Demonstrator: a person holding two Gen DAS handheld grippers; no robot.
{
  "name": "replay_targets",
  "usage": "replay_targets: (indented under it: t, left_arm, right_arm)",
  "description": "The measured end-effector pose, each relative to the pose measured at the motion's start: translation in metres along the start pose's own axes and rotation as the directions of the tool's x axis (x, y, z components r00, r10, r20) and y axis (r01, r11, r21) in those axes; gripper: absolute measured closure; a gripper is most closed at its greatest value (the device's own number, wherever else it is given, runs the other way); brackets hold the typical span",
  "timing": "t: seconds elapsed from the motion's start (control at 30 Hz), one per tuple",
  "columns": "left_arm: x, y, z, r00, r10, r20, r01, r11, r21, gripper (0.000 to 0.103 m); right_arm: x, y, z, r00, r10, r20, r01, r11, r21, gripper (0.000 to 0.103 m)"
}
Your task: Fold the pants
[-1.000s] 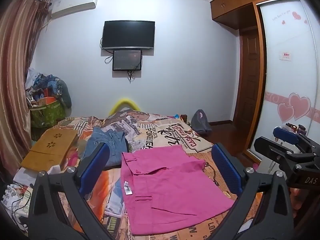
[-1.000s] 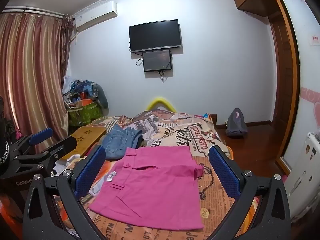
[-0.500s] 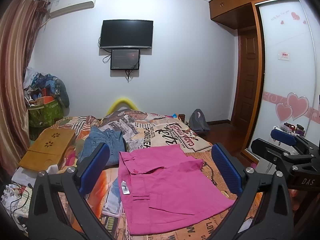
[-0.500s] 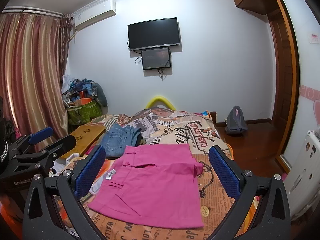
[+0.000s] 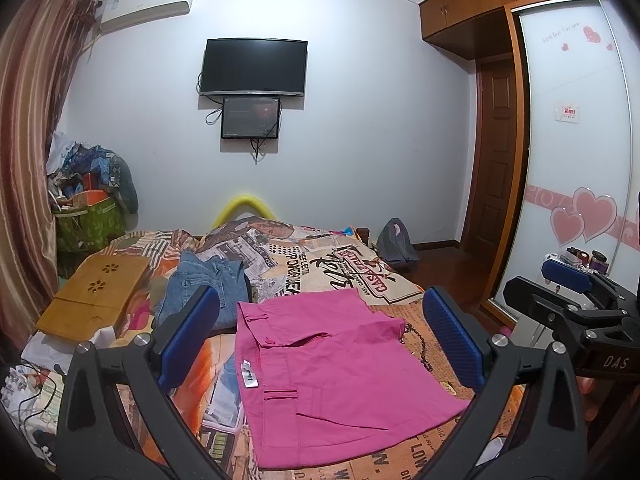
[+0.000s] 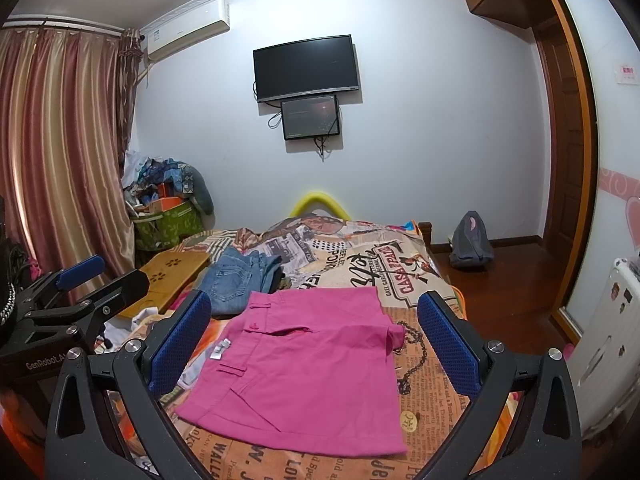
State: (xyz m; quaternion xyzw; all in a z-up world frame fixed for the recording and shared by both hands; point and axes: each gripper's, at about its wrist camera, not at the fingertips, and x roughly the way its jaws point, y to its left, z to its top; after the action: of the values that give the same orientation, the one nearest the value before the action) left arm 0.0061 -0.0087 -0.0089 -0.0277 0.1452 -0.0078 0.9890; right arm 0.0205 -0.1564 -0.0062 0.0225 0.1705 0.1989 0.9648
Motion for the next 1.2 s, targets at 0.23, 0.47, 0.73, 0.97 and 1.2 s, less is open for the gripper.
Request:
replay_targets:
  t: [0.23, 0.47, 0.73, 0.97, 1.2]
  left_arm:
    - [0.0010, 0.0008, -0.0007, 1.000, -0.003, -0.003, 0.003, 1.000, -0.002, 0.000]
    - [0.0019, 0.0003, -0.0017, 1.000, -0.005, -0.003, 0.005, 1.000, -0.005, 0.000]
    - [0.0025, 0.0018, -0.0011, 1.000, -0.006, -0.007, 0.006, 1.000, -0.010, 0.000]
    - [0.0029, 0.0019, -0.0011, 1.000, -0.006, -0.004, 0.006, 1.000, -0.008, 0.000]
    - [0.0029, 0.0026, -0.0014, 1.000, -0.010, -0.009, 0.010, 1.000, -0.012, 0.000]
  right_arm:
    - [-0.0007, -0.0006, -0.0005, 1.000, 0.001, -0.001, -0.001, 1.000, 0.000, 0.000]
    - [-0.0006, -0.0006, -0.0005, 1.000, 0.001, -0.002, -0.001, 1.000, 0.001, 0.000]
    - [-0.0006, -0.0002, -0.0003, 1.000, 0.001, -0.003, -0.001, 1.000, 0.000, 0.000]
    - [-0.0007, 0.0001, -0.0007, 1.000, 0.000, -0.006, 0.000, 1.000, -0.001, 0.000]
    - [-0.0014, 0.0010, -0.0033, 1.000, 0.002, -0.010, -0.002, 1.000, -0.004, 0.000]
